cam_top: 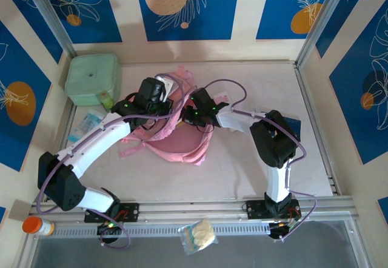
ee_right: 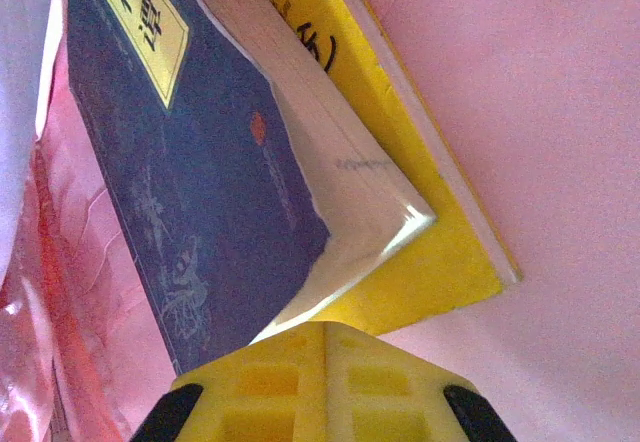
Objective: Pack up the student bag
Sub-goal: Close the student bag at the center of the table, then move the book to the middle-right of the table.
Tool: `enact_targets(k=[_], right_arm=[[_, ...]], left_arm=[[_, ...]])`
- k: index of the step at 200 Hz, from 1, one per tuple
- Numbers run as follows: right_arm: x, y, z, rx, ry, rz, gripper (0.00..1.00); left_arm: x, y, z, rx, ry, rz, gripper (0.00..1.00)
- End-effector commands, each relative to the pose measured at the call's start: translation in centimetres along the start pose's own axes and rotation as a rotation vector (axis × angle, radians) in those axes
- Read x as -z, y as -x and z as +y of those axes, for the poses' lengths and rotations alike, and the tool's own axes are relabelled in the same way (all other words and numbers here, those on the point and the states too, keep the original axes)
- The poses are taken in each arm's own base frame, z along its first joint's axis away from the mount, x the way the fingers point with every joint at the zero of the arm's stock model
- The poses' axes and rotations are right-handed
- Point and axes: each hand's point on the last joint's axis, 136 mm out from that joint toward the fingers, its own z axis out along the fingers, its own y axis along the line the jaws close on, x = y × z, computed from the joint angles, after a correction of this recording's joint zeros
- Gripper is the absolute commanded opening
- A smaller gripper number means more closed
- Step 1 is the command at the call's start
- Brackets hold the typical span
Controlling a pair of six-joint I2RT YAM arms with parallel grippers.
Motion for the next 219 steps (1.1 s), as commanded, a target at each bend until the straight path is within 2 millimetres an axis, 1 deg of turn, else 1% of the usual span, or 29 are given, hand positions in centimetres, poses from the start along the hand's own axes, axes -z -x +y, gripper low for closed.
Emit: enact_targets(k=[1, 13, 28, 39, 58, 73, 93, 102, 120, 130, 137, 161, 184, 202, 219], right_arm=[[2.3, -0.4, 1.4, -0.002, 0.071, -0.005, 0.0], [4.1, -0.6, 1.1, -0.003, 0.084, -0.016, 0.0], [6.1, -0.9, -0.2, -0.019, 0.075, -0.027, 0.0], [8.1, -1.0, -0.9, -0.022, 0.069, -0.039, 0.01], [11.1, -1.2, -3.5, -0.039, -0.02, -0.062, 0.01], [13.6, -1.3, -5.4, -0.046, -0.079, -0.088, 0.02], [16.3, -1.5, -7.8, -0.076, -0.131, -0.11, 0.03], [17.3, -1.3, -9.0, -0.106, -0.147, -0.122, 0.04], [19.4, -0.9, -10.9, -0.16, -0.162, -0.153, 0.08], [20.2, -0.8, -12.1, -0.186, -0.179, -0.171, 0.11], [20.7, -0.7, -12.8, -0.204, -0.19, -0.184, 0.14], [21.9, -0.6, -16.1, -0.308, -0.243, -0.194, 0.31], [22.5, -0.2, -18.3, -0.366, -0.296, -0.212, 0.44], [22.9, 0.9, -20.0, -0.405, -0.362, -0.241, 0.49], [23.5, 2.7, -21.9, -0.449, -0.422, -0.29, 0.51]], left_arm=[[1.6, 2.1, -0.5, 0.047, -0.05, -0.094, 0.0], [1.4, 1.8, -0.8, 0.055, -0.063, -0.084, 0.0], [0.9, 1.2, -1.2, 0.075, -0.088, -0.067, 0.0], [0.6, 0.6, -1.8, 0.091, -0.117, -0.053, 0.0], [-0.4, -0.9, -2.9, 0.108, -0.168, -0.011, 0.0], [-1.1, -2.4, -3.2, 0.135, -0.185, 0.02, 0.0], [-2.1, -4.5, -4.0, 0.16, -0.218, 0.054, 0.0], [-2.4, -5.2, -4.2, 0.177, -0.232, 0.071, 0.09], [-2.4, -6.5, -5.0, 0.214, -0.275, 0.104, 0.32], [-2.2, -7.1, -5.5, 0.234, -0.303, 0.118, 0.39], [-1.9, -7.5, -5.7, 0.248, -0.32, 0.126, 0.42], [-0.8, -8.1, -6.6, 0.332, -0.372, 0.11, 0.5], [-0.1, -8.2, -7.6, 0.403, -0.426, 0.097, 0.55], [0.3, -7.9, -9.0, 0.417, -0.462, 0.082, 0.57], [0.3, -7.5, -10.6, 0.404, -0.495, 0.074, 0.59]])
